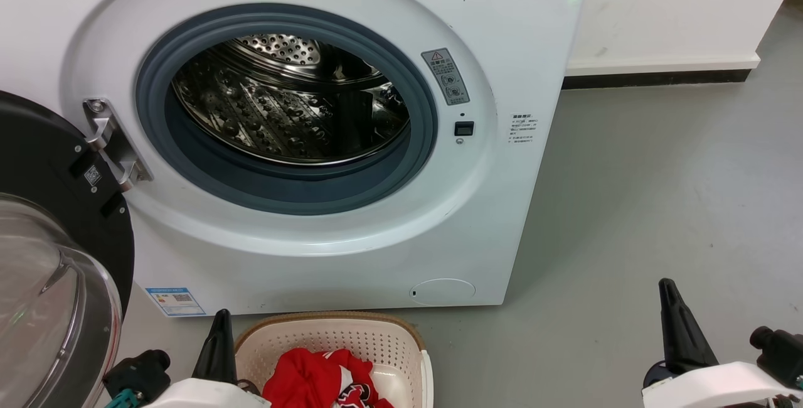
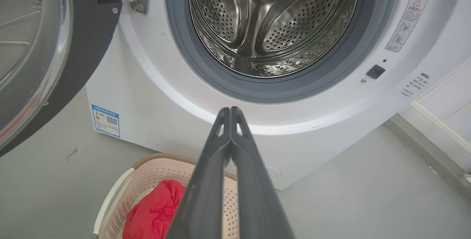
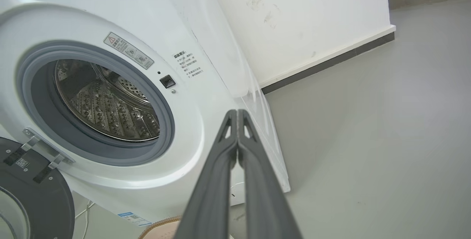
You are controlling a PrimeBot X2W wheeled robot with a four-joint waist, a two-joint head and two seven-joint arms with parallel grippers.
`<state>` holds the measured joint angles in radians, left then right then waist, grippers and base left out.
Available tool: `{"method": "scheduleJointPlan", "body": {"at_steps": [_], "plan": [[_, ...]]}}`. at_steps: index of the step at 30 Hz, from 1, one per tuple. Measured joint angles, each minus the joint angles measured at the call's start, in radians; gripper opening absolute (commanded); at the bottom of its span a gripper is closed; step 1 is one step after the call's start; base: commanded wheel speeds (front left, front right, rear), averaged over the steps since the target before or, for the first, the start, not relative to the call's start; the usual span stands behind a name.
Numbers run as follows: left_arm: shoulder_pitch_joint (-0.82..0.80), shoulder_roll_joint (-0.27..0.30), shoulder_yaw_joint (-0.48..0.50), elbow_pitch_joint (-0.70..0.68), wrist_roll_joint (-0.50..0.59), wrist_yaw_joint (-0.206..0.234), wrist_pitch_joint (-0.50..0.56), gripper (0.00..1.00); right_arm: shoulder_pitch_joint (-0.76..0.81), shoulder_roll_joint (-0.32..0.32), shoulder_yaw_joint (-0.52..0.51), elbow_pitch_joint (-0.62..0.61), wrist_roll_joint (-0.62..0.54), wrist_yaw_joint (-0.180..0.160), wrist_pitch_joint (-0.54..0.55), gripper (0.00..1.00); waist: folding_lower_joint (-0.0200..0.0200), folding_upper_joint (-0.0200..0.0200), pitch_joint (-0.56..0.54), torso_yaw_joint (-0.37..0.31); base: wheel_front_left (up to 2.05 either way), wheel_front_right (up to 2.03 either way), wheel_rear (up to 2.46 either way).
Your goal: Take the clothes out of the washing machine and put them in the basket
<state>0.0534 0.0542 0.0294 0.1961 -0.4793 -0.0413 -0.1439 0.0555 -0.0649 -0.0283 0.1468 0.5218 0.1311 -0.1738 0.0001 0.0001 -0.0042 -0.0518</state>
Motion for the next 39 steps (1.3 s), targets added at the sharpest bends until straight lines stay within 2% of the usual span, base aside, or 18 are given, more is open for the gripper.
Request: {"method": "scheduleJointPlan", "body": {"at_steps": [19,39], "plan": [[-0.040,-0.001,0.020,0.012,-0.299,-0.021,0.065,0.00,-0.037,-0.009,-0.003,0.025,0.303,0.000,0.061,0.00,0.0000,0.0000,0.001,0.010,0.00,0.00,0.00],[-0.078,-0.002,0.040,0.024,-0.557,-0.040,0.125,0.00,-0.077,-0.012,-0.012,0.047,0.559,0.000,0.119,0.00,0.0000,0.0000,0.003,0.020,0.00,0.00,0.00]]}}
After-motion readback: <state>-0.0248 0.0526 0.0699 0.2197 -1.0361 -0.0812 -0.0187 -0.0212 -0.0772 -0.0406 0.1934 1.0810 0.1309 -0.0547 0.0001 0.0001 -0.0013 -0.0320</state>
